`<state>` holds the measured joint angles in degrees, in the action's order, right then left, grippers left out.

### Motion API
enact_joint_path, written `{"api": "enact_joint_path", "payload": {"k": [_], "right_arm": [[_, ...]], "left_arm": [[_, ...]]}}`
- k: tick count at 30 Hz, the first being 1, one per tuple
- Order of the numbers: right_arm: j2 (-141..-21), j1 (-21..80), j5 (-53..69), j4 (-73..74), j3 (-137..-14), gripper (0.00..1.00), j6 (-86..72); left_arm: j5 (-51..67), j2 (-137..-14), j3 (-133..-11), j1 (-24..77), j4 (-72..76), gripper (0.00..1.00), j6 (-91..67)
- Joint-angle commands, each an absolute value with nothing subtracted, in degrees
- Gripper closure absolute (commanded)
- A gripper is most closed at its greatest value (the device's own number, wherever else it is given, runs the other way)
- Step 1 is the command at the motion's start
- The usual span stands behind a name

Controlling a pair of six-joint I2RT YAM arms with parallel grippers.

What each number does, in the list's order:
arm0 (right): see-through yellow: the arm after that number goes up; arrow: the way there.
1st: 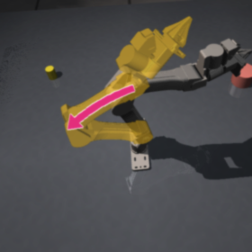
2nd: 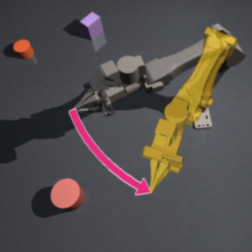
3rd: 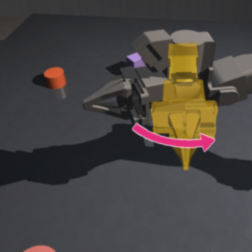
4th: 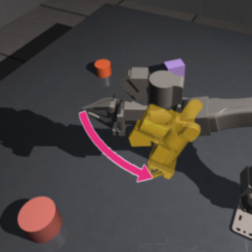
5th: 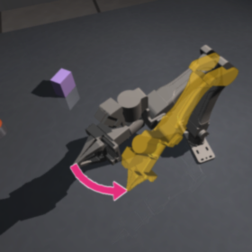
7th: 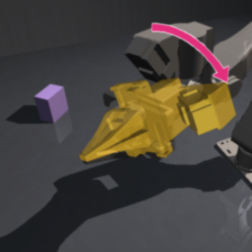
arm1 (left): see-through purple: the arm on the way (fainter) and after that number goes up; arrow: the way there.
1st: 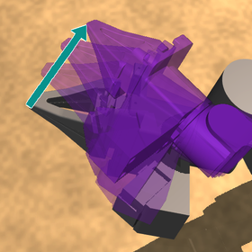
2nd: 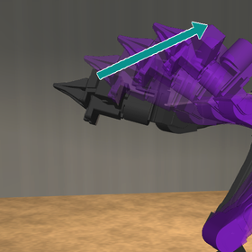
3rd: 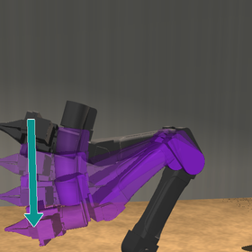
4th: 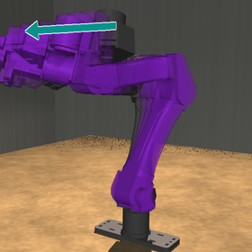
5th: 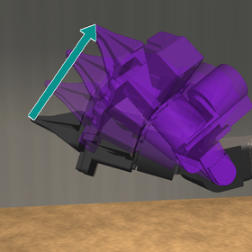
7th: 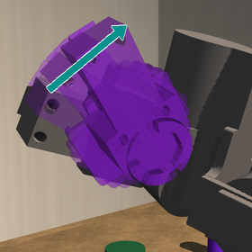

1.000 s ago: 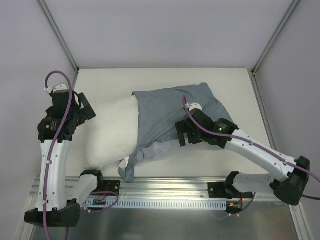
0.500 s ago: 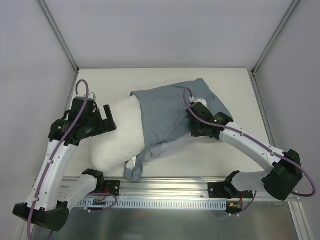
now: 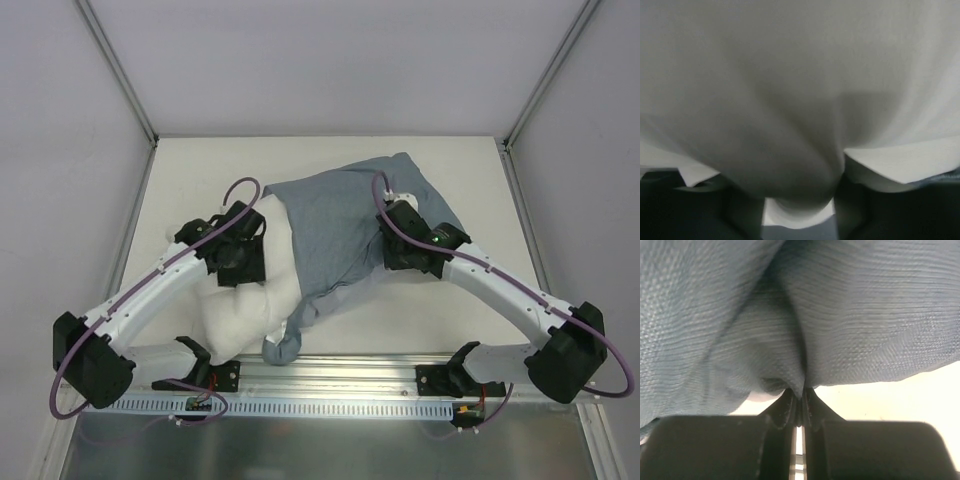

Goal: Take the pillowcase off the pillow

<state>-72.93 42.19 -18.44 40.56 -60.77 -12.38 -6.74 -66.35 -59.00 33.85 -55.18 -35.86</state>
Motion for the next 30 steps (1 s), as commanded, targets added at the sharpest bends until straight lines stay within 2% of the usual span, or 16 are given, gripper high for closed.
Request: {"api": "enact_joint_path", "payload": {"k": [1,2,7,11,17,23,27,28,29,30], "right_arm": [[-69.2,40.7,-18.1,38.8,-64.2,0.99,-11.9],[-68.0,38.6,-18.2,39.1,-64.1,0.99,-11.0],[-62.4,26.8,-15.1,40.4,-61.7,0.99,-7.6],[-59.0,12.2,-11.4,41.0,-61.9,0.99,-4.8],[-58.4,1.9,-10.8,42.3,-65.8,0.99,-5.3],[-55.1,-2.8,-12.8,42.2,-63.1,0.99,-8.4],[-51.3,-3.6,-8.4,41.9,-56.9,0.99,-10.1],[-49.8,-3.5,-6.5,41.1,-55.5,0.95,-9.8],[-48.8,-3.4,-4.4,40.8,-54.3,0.82,-9.7],[-47.9,-3.3,-2.2,40.6,-53.1,0.47,-9.4]], "left_arm": [[-9.0,-70.0,-58.7,34.5,-51.2,0.65,-38.2],[-10.1,-70.0,-59.4,34.4,-51.2,1.00,-38.4],[-6.5,-62.9,-64.1,25.8,-50.3,1.00,-35.2],[7.6,-57.7,-70.1,4.0,-49.1,1.00,-28.8],[21.6,-60.5,-79.8,-15.0,-49.4,1.00,-26.5],[24.5,-66.2,-82.0,-20.3,-48.4,1.00,-27.8],[24.9,-66.2,-80.4,-20.7,-48.4,1.00,-28.0],[26.9,-65.9,-80.0,-20.7,-48.3,1.00,-27.7],[28.2,-65.5,-79.5,-20.6,-48.3,0.89,-26.6],[29.5,-65.0,-78.6,-20.6,-48.4,0.71,-25.9]]}}
